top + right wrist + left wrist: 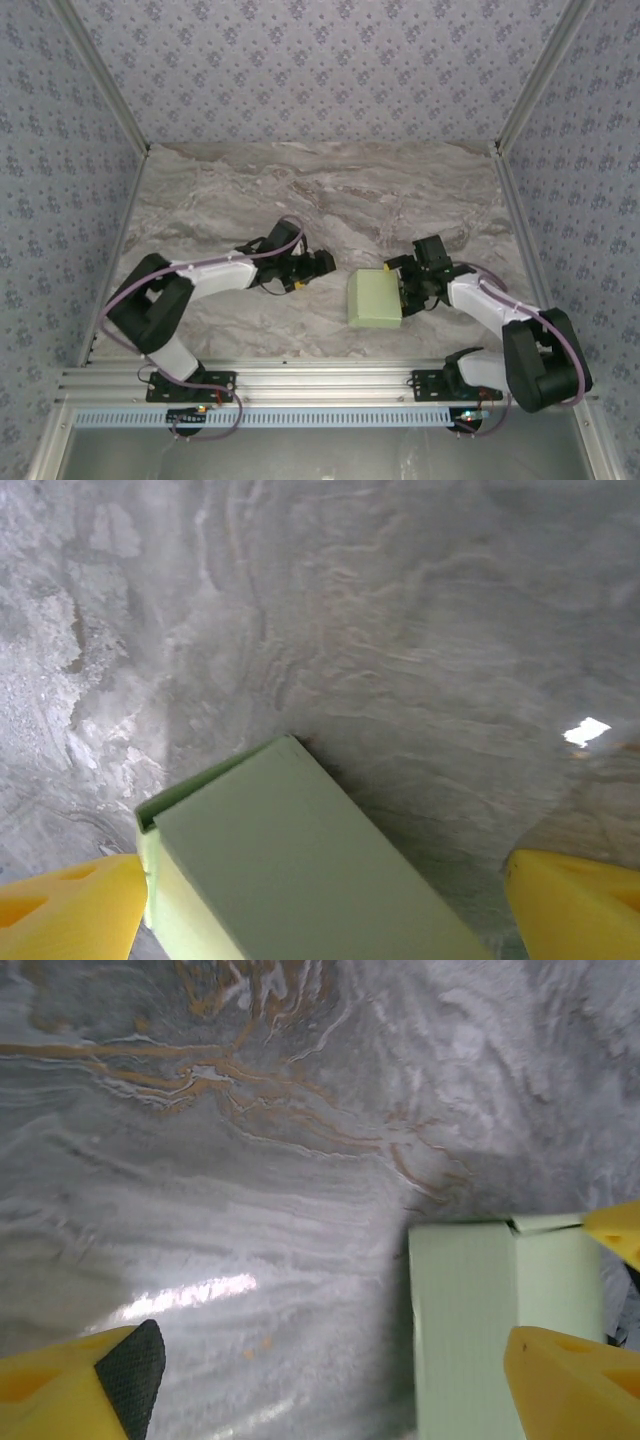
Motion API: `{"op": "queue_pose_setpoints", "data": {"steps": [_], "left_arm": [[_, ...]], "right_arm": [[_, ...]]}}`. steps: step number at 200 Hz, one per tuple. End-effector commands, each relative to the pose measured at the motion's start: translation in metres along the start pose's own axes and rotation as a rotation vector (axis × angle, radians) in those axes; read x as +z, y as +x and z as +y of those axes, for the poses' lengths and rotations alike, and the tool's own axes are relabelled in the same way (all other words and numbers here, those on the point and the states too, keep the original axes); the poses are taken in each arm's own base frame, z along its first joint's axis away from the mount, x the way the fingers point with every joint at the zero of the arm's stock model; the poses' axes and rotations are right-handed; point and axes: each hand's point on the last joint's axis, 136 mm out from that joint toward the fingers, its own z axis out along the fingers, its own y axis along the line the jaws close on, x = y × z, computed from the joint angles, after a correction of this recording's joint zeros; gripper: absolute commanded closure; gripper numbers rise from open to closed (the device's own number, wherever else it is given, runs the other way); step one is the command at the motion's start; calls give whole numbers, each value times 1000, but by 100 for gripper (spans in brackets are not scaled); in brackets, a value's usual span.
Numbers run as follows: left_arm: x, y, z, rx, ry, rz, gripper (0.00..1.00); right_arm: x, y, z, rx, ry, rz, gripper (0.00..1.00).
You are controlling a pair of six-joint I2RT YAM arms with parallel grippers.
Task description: Fold the paper box
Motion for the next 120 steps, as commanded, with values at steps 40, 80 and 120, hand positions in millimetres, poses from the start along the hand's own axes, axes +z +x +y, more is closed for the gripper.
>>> {"op": "queue_pose_setpoints", "data": {"steps": [40,80,120], "left_arm": [[-7,0,0,1,66,-29,11],[-25,13,11,14,32,-11,16],[-18,46,-32,-20,206,91,15]], "right_arm": [[21,-1,99,-293,-227,67,5],[35,11,119,-374,-229,190,7],[1,-11,77,-487,-77,161,5]]}}
